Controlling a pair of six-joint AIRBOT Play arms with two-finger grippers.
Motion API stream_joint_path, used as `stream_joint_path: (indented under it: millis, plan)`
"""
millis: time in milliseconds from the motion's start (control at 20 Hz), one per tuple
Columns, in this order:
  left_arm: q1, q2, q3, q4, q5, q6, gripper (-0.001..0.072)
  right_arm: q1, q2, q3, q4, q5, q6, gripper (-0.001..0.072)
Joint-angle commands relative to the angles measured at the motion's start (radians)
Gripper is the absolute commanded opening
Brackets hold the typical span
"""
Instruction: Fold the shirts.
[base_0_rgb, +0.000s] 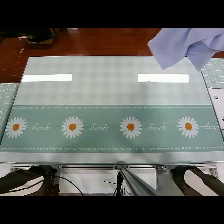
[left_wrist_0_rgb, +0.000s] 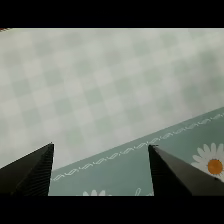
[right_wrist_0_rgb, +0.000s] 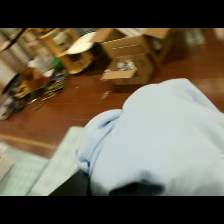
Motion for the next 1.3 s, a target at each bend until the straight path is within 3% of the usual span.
stream_joint_path:
  millis: [0,100,300,450,650,850,900,1000,1100,1250]
  plan:
    - [-0.059,0.057,0.002,0.0,-0.093,-0.016,0.0713,0.116,0.158,0.0,0.014,0.099,0.088,0.0027]
    - [-0.095,0.063,-0.013,0.0,-0.129,-0.016,0.0712,0.209,0.2,0.0,-0.099,0.113,0.135,0.0027]
    - [-0.121,0.064,-0.04,0.0,-0.151,-0.016,0.0712,0.403,0.169,-0.039,-0.468,0.205,0.206,0.0027]
    - [-0.122,0.062,-0.042,0.0,-0.142,-0.016,0.0712,0.573,0.08,-0.167,-0.578,0.158,0.204,0.0027]
    - [-0.122,0.061,-0.092,0.0,-0.134,-0.015,0.0712,0.78,-0.111,-0.356,-0.612,-0.157,0.182,0.0027]
    - [-0.122,0.061,-0.179,0.0,-0.131,-0.015,0.0712,0.858,-0.327,-0.359,-0.507,-0.265,0.183,0.0032]
    - [-0.122,0.061,-0.207,0.0,-0.129,-0.011,0.0712,0.858,-0.356,-0.359,-0.467,-0.264,0.183,0.0113]
    - [-0.122,0.062,-0.267,0.0,-0.103,0.006,0.0712,0.841,-0.367,-0.359,-0.435,-0.26,0.18,0.0456]
    - [-0.122,0.062,-0.34,0.0,-0.077,0.034,0.0712,0.787,-0.332,-0.339,-0.472,-0.214,0.156,0.0478]
    - [-0.122,0.062,-0.493,-0.029,-0.074,0.087,0.0713,0.64,-0.23,-0.315,-0.683,-0.103,0.152,0.0479]
